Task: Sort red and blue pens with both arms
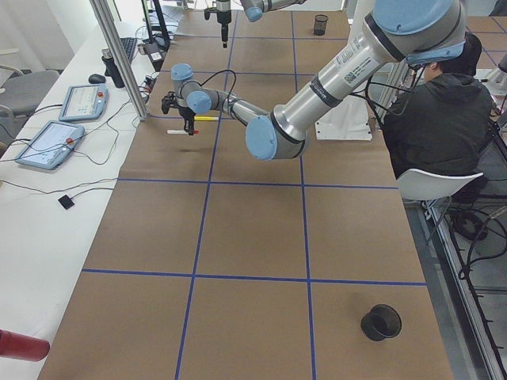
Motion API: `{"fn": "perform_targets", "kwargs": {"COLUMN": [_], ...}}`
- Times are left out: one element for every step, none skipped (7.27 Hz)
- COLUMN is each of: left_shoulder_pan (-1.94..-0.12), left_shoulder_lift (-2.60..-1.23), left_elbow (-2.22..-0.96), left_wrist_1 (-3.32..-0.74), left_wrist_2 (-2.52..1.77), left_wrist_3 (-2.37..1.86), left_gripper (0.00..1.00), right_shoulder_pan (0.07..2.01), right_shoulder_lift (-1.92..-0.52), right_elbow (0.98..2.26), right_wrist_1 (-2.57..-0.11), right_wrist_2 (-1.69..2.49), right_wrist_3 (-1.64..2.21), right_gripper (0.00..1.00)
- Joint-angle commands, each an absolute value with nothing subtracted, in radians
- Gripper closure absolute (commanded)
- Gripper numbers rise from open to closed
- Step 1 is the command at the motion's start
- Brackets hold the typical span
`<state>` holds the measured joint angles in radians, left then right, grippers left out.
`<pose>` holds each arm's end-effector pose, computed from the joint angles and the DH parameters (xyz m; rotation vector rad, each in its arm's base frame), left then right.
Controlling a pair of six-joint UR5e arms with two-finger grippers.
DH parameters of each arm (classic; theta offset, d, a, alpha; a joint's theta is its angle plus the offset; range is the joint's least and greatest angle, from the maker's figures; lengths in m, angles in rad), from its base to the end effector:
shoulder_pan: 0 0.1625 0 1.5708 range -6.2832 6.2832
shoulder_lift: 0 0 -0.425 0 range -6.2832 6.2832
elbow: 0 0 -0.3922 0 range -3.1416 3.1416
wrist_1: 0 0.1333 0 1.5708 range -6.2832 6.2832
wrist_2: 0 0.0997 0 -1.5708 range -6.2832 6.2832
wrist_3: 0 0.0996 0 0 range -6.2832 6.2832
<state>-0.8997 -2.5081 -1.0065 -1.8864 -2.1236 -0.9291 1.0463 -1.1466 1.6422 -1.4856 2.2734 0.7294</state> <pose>0.4581 -0.7071 0.2733 0.0865 0.8495 -0.0519 -0.2633 -0.5928 0.3722 0.0502 -0.8774 -0.0124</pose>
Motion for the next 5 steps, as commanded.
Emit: {"fn": "perform_targets", "kwargs": {"left_shoulder_pan": [-0.974,-1.004,-1.017,-1.023,-1.023], "left_shoulder_lift": [-2.453,-2.433,-2.424,-2.424,-2.422], "left_elbow": [-1.034,-1.045,-1.045,-1.045,-1.045], "left_wrist_1": [-1.884,-1.884,-1.884,-1.884,-1.884], "left_wrist_2": [-2.183,-2.206,-2.207,-2.207,-2.207], "left_wrist_3": [-0.846,-0.812,-0.804,-0.804,-0.804], "left_gripper": [1.00,1.00,1.00,1.00,1.00], "right_shoulder_pan": [0.935,0.904,0.893,0.881,0.864], "right_shoulder_lift": [-1.030,-0.966,-0.919,-0.895,-0.879], "right_elbow": [1.591,1.532,1.475,1.419,1.366], "right_wrist_1": [-1.488,-1.488,-1.486,-1.462,-1.401], "right_wrist_2": [2.165,2.143,2.141,2.135,2.122], "right_wrist_3": [0.894,0.931,0.942,0.916,0.913], "right_gripper": [0.00,0.00,0.00,0.00,0.00]}}
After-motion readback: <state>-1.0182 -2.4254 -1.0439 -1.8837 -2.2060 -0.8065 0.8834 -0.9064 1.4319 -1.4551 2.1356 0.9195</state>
